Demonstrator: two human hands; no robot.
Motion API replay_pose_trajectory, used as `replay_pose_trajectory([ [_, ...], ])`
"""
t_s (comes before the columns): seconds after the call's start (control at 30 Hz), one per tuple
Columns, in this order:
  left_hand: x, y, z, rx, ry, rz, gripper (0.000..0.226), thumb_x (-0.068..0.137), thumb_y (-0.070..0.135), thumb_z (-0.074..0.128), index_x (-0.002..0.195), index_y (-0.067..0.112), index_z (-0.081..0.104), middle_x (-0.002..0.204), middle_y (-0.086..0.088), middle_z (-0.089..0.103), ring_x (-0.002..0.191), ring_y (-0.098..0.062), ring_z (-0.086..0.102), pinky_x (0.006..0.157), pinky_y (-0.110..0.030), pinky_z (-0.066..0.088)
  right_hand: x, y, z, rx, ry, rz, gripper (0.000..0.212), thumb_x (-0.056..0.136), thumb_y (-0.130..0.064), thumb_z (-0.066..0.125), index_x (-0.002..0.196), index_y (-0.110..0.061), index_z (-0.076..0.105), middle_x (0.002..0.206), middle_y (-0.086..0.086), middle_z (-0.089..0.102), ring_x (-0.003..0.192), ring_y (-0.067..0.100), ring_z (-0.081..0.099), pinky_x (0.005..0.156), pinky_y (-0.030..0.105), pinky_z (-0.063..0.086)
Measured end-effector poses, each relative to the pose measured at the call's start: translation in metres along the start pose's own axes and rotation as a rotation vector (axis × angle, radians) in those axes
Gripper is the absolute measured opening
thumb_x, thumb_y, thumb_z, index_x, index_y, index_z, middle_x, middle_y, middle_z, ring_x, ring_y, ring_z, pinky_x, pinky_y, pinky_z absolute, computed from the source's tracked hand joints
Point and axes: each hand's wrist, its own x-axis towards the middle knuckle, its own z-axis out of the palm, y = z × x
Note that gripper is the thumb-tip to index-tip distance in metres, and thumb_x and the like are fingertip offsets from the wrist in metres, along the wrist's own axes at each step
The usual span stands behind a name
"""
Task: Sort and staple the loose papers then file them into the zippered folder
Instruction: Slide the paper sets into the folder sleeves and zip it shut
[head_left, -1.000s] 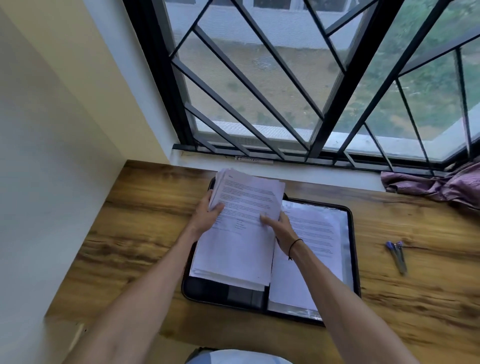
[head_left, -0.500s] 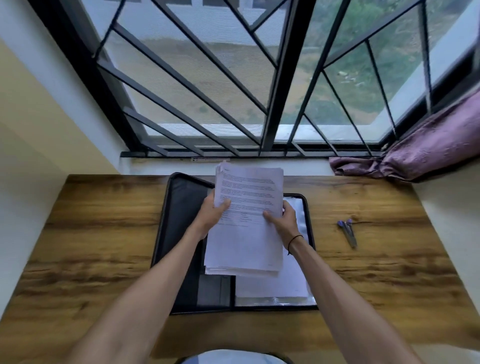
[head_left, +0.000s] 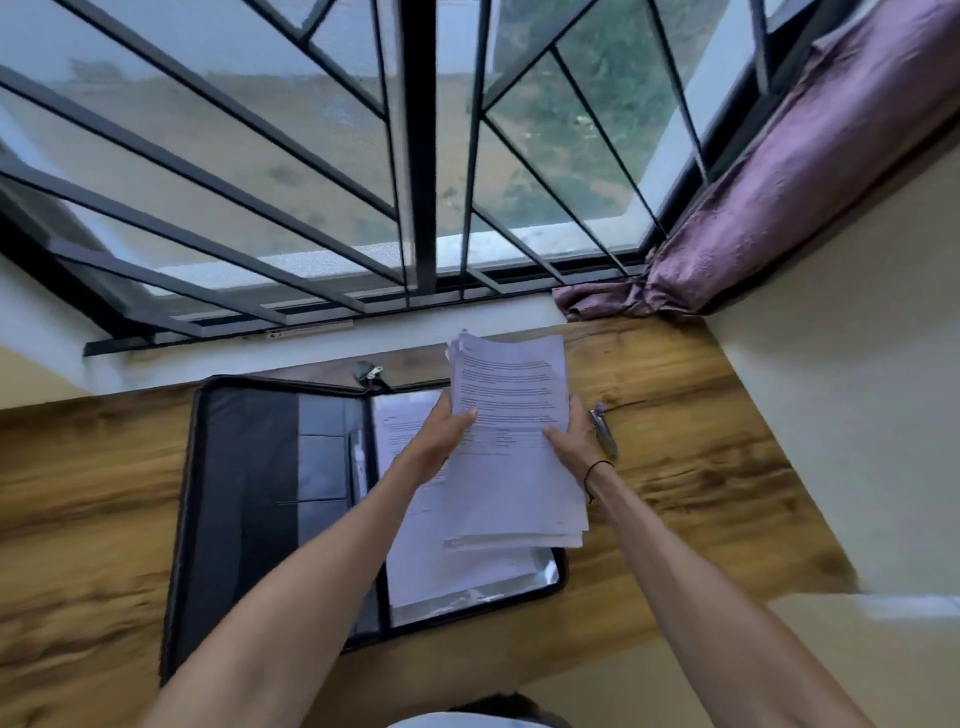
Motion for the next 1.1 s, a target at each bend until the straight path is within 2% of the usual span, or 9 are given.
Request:
replay_pose_trajectory([
  [0.1,0.019,-0.001,0.039,-0.008,-0.050,-0.057,0.045,0.106,0.018,0.055,0.148,0.025,0.038,0.142,-0.002,0.059,0.122,-0.022,0.064,0.102,-0.044,0.056,0.002,0.010,-0.038,-0.039,0.065,0.036,0.039,0.093,0.000,0.059,0.128,-0.008,0.045,0.116,0.009,0.062,0.105,0.028,0.062,0.082,0.036,0.051],
  [0.27,0.040,-0.002,0.102,-0.019,-0.128,-0.121,0.043,0.107,0.017,0.052,0.145,0.025,0.035,0.145,-0.003,0.056,0.126,-0.023,0.060,0.107,-0.048,0.051,0.013,0.029,-0.094,-0.136,0.201,0.047,0.035,0.089,0.003,0.057,0.122,-0.003,0.048,0.102,0.002,0.058,0.092,0.021,0.056,0.061,0.017,0.041],
  [0.43,0.052,-0.009,0.145,0.028,-0.146,-0.142,0.041,0.107,0.012,0.052,0.145,0.019,0.039,0.145,-0.004,0.057,0.126,-0.021,0.060,0.106,-0.043,0.052,0.030,0.051,-0.130,-0.150,0.280,0.100,0.038,0.083,0.008,0.052,0.117,-0.009,0.053,0.103,0.002,0.060,0.095,0.025,0.060,0.068,0.025,0.043],
  [0.57,0.052,-0.013,0.156,0.100,-0.117,-0.124,0.043,0.105,0.004,0.051,0.141,0.026,0.041,0.127,0.008,0.062,0.115,-0.013,0.060,0.095,-0.028,0.052,0.039,0.068,-0.137,-0.158,0.274,0.189,0.041,0.086,0.009,0.048,0.123,-0.009,0.049,0.109,0.005,0.060,0.097,0.026,0.058,0.057,0.019,0.040],
  [0.63,0.056,-0.018,0.152,0.168,-0.085,-0.124,0.049,0.104,0.007,0.052,0.149,0.020,0.038,0.138,0.003,0.059,0.121,-0.018,0.059,0.096,-0.030,0.050,0.044,0.073,-0.136,-0.185,0.255,0.233,0.045,0.088,0.005,0.049,0.129,-0.011,0.045,0.114,0.008,0.059,0.101,0.028,0.058,0.065,0.025,0.043],
  [0.77,0.060,-0.019,0.133,0.299,0.038,-0.091,0.053,0.100,0.015,0.056,0.150,0.006,0.038,0.149,-0.015,0.050,0.137,-0.035,0.050,0.108,-0.048,0.049,0.052,0.075,-0.125,-0.298,0.301,0.257,0.065,0.085,-0.001,0.058,0.145,-0.012,0.035,0.137,0.016,0.044,0.127,0.039,0.038,0.104,0.043,0.036],
  [0.9,0.056,-0.018,0.108,0.381,0.152,-0.032,0.051,0.101,0.020,0.057,0.150,0.012,0.043,0.150,-0.007,0.048,0.135,-0.024,0.051,0.096,-0.032,0.047,0.046,0.061,-0.102,-0.459,0.557,0.183,0.060,0.082,-0.001,0.063,0.137,-0.014,0.043,0.136,0.018,0.042,0.125,0.042,0.035,0.102,0.055,0.033],
  [0.97,0.055,-0.022,0.095,0.375,0.199,-0.014,0.039,0.101,0.018,0.059,0.139,0.016,0.054,0.139,-0.006,0.057,0.122,-0.020,0.058,0.088,-0.028,0.047,0.036,0.055,-0.083,-0.473,0.524,0.049,0.043,0.085,-0.005,0.063,0.126,-0.014,0.050,0.127,0.015,0.050,0.121,0.039,0.041,0.096,0.053,0.036],
  [1.1,0.042,-0.026,0.068,0.381,0.248,0.015,0.030,0.100,0.013,0.058,0.130,0.017,0.060,0.129,-0.006,0.060,0.113,-0.019,0.059,0.084,-0.028,0.046,0.007,0.047,-0.024,-0.413,0.212,-0.142,0.017,0.093,-0.013,0.058,0.110,-0.015,0.056,0.106,0.008,0.063,0.105,0.030,0.059,0.081,0.044,0.052],
])
